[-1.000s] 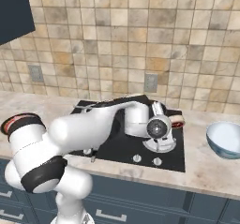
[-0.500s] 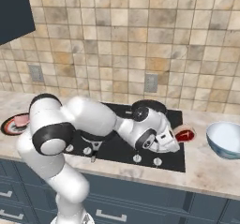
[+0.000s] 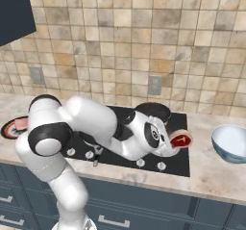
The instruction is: Place one of the steaks on the plate and the other in the bowl. Then place the bowl in the fridge.
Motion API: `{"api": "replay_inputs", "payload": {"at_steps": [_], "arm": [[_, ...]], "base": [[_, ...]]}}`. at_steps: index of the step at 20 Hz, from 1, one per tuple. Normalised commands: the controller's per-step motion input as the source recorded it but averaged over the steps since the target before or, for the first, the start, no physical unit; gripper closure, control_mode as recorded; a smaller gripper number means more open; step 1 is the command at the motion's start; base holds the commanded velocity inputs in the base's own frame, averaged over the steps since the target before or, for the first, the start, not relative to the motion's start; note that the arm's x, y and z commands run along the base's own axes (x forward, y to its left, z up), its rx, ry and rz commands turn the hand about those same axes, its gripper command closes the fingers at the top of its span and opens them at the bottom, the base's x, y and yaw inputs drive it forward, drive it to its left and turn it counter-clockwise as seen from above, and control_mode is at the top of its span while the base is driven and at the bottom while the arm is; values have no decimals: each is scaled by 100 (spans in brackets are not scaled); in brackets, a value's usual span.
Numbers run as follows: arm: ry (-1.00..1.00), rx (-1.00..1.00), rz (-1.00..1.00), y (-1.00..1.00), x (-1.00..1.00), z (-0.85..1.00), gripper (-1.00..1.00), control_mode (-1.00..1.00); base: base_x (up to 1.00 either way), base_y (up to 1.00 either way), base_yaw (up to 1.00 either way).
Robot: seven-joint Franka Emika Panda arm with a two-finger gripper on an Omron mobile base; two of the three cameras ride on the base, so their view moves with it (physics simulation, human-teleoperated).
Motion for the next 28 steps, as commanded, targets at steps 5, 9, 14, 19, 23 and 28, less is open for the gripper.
{"api": "replay_inputs", "payload": {"at_steps": [5, 9, 14, 19, 23, 28], "arm": [[1, 23, 0, -54, 0, 97, 100, -100], [1, 15, 0, -26, 2, 100, 100, -100], [6, 12, 0, -16, 13, 100, 100, -100], [12, 12, 0, -12, 18, 100, 100, -100], [19, 8, 0, -12, 20, 100, 100, -100], [24, 5, 0, -15, 17, 100, 100, -100]], "base": [[0, 0, 0], [0, 0, 0], [0, 0, 0], [0, 0, 0], [0, 0, 0], [0, 0, 0]]}}
